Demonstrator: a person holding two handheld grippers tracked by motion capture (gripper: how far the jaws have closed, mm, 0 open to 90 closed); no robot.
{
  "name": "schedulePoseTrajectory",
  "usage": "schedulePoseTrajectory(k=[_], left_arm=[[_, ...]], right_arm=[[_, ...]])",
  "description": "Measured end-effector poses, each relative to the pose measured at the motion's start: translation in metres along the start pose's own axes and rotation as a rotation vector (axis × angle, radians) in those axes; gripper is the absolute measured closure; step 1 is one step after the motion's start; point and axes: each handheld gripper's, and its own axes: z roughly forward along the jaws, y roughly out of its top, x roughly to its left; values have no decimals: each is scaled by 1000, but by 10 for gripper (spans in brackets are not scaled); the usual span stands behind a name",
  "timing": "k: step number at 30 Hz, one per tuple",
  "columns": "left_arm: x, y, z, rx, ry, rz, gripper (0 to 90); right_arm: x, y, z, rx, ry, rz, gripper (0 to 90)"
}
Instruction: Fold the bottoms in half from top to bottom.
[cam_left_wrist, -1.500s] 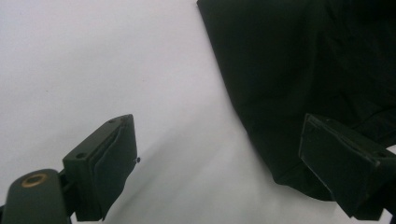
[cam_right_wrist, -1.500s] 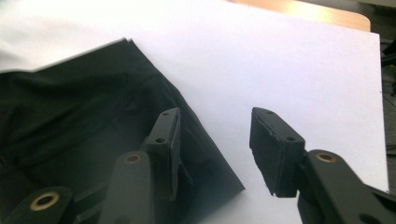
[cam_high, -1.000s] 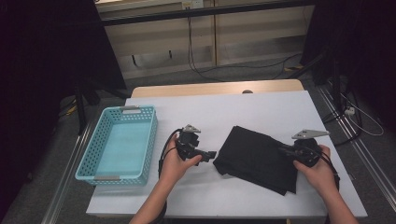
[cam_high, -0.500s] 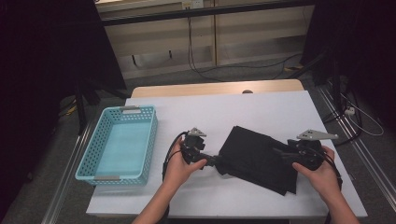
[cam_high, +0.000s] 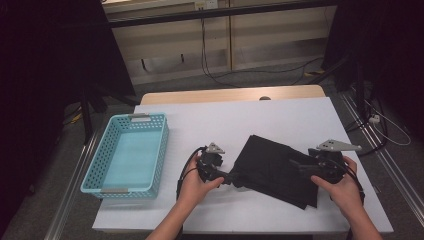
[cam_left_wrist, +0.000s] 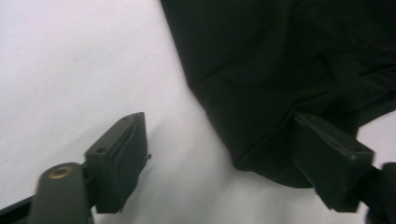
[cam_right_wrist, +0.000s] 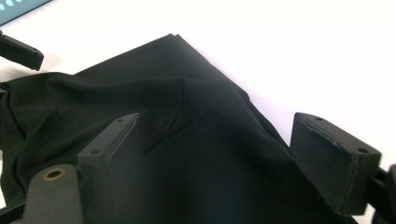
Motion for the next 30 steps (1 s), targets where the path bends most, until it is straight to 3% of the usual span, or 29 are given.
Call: schedulePoseTrajectory(k=[8,16,24,30], left_arm=[[-2,-5,5,-3,-1,8,361],[-4,-6,5,-1,6,9,421],[-9,-6,7,2,29,20,605],[-11,-5,7,15,-10,-11,746]], right_arm=[[0,-1,-2,-2,1,5,168],[1,-2,-3,1,-1,-1,165],[7,-1,-1,-3,11,-20,165],[4,-2,-2,-5,8,-8,165]])
